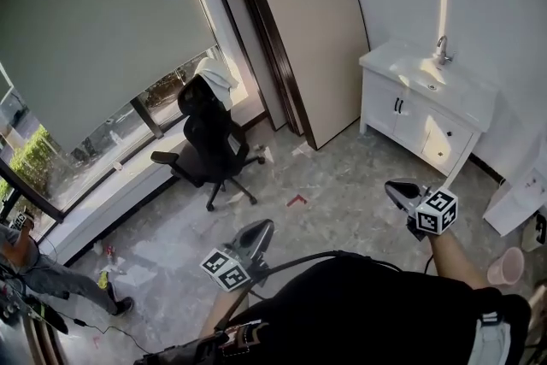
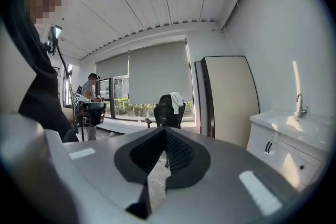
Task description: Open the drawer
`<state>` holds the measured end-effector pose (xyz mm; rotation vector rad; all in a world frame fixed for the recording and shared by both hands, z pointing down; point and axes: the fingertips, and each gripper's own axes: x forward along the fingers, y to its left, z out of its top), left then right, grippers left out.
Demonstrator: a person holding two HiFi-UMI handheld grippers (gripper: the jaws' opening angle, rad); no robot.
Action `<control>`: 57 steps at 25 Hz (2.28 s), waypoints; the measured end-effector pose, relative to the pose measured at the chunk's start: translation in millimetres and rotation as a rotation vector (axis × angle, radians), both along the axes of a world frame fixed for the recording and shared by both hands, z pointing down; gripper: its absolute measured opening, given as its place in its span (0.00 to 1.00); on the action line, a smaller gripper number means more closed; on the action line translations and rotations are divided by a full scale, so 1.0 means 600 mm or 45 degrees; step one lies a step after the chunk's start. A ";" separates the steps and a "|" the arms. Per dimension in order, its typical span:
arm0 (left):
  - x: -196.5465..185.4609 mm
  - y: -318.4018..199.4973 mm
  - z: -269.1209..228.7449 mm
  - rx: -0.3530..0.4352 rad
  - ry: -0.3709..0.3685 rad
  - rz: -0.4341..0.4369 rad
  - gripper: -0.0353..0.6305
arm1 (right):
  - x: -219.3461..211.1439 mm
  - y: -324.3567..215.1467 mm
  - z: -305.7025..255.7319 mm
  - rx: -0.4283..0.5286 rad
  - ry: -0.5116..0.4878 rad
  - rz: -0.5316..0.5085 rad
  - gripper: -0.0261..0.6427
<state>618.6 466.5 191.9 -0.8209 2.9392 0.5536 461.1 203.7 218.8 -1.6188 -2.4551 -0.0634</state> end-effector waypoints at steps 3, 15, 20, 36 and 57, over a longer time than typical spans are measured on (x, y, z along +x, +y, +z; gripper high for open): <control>-0.051 -0.029 0.005 -0.004 0.009 0.001 0.05 | -0.055 -0.031 0.006 0.000 0.007 0.008 0.04; -0.207 0.002 0.034 0.029 0.031 0.070 0.05 | -0.187 -0.046 0.041 0.022 0.044 0.130 0.04; -0.296 0.068 0.029 0.040 0.004 0.173 0.05 | -0.244 0.014 0.026 0.026 0.029 0.222 0.04; -0.519 0.347 0.016 0.040 0.009 0.305 0.05 | -0.405 0.273 -0.003 0.069 0.014 0.330 0.04; -0.777 0.306 0.009 -0.001 0.016 0.054 0.05 | -0.762 0.274 -0.002 0.023 0.001 0.085 0.04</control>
